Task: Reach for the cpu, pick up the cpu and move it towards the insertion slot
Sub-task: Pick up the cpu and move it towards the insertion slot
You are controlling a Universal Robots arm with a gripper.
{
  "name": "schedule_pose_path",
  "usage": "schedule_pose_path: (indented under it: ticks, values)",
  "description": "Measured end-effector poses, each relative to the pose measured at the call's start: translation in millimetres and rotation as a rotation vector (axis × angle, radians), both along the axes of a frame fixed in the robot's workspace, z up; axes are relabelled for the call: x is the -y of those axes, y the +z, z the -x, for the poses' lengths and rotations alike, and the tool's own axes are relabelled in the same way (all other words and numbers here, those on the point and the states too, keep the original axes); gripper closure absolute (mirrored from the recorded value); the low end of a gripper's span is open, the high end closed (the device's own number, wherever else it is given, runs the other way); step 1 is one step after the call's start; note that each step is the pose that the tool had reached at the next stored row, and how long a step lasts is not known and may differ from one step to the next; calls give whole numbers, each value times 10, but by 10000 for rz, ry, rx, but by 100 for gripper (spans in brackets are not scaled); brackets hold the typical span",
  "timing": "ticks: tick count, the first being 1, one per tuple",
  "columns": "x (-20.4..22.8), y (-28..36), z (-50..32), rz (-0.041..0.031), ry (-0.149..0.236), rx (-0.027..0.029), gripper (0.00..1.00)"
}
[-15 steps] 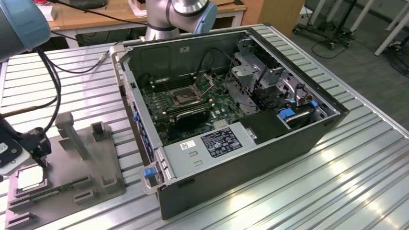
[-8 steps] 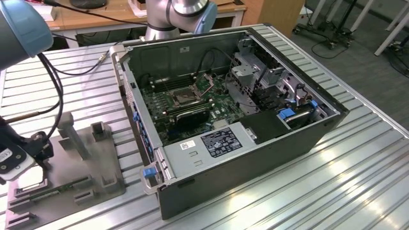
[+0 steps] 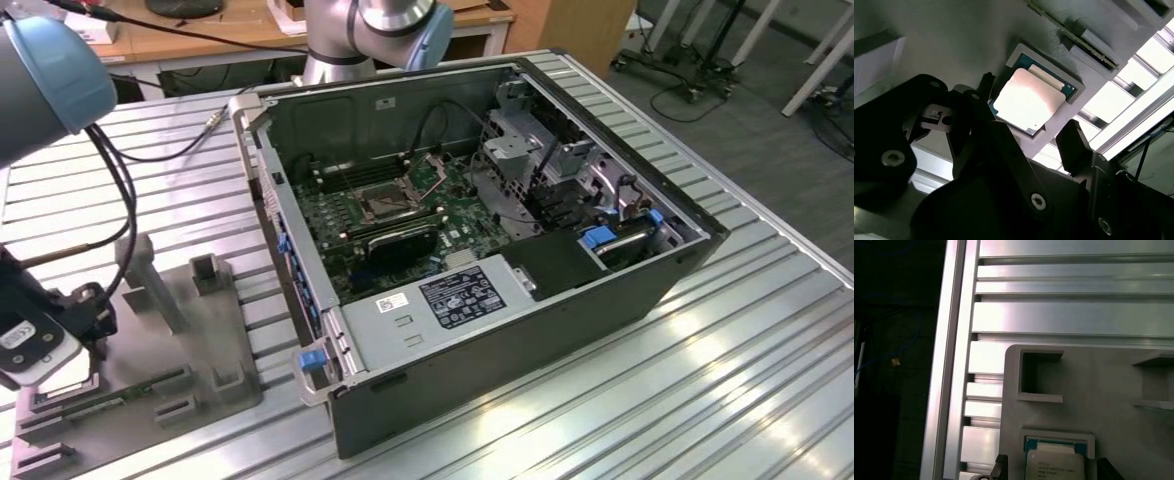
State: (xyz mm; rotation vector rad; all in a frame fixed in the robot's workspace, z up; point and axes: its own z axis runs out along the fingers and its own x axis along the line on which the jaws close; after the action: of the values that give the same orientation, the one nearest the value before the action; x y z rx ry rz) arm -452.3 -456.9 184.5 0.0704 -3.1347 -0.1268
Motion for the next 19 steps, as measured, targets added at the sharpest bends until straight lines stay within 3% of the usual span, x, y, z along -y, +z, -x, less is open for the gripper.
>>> schedule_pose_path:
  ticks: [5,13,19]
  values:
    - [6,-23,-1,31,0,-3,23]
    - [6,-58,-1,32,-309,-21,23]
    - [7,-61,-4,31,-321,-23,24]
